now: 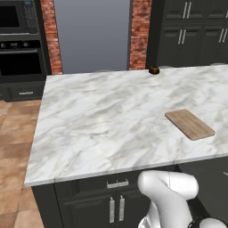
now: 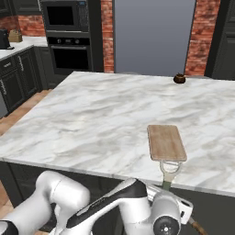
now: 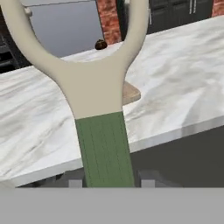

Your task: Open the drawer on the right and place the cutting tools on the cutting board.

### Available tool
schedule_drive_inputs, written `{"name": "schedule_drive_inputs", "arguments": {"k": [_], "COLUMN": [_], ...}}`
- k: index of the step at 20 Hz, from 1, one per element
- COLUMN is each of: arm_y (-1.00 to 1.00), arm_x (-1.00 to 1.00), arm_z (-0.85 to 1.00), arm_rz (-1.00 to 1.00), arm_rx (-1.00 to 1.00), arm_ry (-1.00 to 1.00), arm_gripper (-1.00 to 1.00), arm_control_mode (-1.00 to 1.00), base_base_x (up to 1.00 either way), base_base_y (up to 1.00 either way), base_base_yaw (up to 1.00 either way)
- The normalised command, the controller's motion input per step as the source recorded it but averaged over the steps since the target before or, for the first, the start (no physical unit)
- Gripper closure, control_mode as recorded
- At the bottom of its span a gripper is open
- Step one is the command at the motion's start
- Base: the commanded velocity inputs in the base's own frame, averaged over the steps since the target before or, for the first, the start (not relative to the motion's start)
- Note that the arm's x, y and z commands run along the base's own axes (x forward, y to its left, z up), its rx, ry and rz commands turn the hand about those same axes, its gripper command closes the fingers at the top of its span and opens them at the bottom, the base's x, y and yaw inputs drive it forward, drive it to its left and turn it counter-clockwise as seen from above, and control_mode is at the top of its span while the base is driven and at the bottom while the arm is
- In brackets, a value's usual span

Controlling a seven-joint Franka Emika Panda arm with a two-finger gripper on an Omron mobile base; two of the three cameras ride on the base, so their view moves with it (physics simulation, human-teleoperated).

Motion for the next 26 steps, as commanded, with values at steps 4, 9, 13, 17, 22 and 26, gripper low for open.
{"name": "schedule_drive_inputs", "arguments": {"k": [4, 9, 13, 17, 22, 26], "arm_y": [0.74, 0.58, 0.32, 0.05, 0.0, -0.02], "arm_x": [1.0, 1.0, 1.0, 0.88, 0.05, 0.07], "arm_z": [1.0, 0.94, 0.52, 0.3, 0.0, -0.06], "arm_rz": [-0.08, -0.02, 0.0, 0.0, 0.0, 0.0], "arm_rx": [0.01, 0.0, 0.01, 0.04, 0.0, 0.0], "arm_ry": [-0.06, 0.19, 0.63, 0.53, 0.01, 0.0], "arm_gripper": [1.0, 1.0, 1.0, 1.0, 1.0, 1.0], "arm_control_mode": [-1.0, -1.0, -1.0, -1.0, -1.0, -1.0], "base_base_x": [0.0, 0.0, 0.0, 0.0, 0.0, 0.0], "base_base_y": [0.0, 0.0, 0.0, 0.0, 0.0, 0.0], "base_base_yaw": [0.0, 0.0, 0.0, 0.0, 0.0, 0.0]}}
